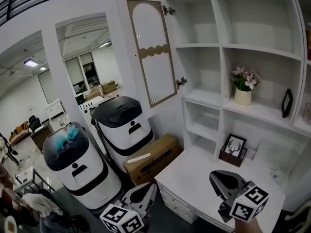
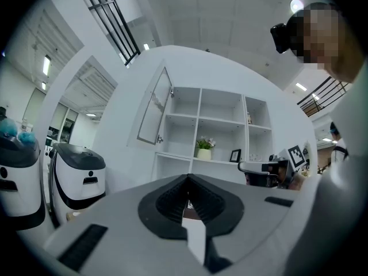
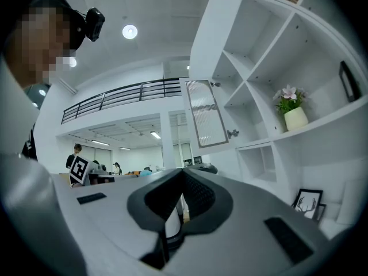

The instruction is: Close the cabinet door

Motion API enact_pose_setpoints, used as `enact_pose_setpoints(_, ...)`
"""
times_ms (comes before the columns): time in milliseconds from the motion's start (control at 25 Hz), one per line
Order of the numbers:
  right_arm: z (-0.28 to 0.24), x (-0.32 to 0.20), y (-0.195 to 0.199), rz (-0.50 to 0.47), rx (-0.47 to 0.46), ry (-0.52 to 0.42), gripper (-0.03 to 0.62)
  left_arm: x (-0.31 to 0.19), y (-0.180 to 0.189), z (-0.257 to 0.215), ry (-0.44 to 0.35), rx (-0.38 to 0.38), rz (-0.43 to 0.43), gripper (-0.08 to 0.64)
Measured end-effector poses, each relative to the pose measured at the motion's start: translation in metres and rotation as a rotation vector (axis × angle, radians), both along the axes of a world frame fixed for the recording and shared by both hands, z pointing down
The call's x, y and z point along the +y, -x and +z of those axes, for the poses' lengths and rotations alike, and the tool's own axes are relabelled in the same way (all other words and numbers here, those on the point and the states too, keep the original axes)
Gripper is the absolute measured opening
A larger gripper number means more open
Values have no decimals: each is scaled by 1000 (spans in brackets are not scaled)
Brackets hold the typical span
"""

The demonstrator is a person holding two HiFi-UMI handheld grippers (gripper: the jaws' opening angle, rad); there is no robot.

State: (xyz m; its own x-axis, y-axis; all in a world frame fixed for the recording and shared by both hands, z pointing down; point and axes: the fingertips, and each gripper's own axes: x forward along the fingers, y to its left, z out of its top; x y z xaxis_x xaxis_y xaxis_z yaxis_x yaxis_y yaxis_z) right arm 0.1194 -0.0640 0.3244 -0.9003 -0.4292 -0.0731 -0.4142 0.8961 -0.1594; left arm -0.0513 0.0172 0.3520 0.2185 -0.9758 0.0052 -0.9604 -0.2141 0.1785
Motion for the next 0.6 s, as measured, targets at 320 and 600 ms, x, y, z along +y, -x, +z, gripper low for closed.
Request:
enact_pose_setpoints(320,-2,-13,34,42,1,-2,5,-18,38,-1,-6,5,36,5)
enact_pose_setpoints(600,0,-18,65,78,13,-1,5,-31,72,1,-15,19,69,5)
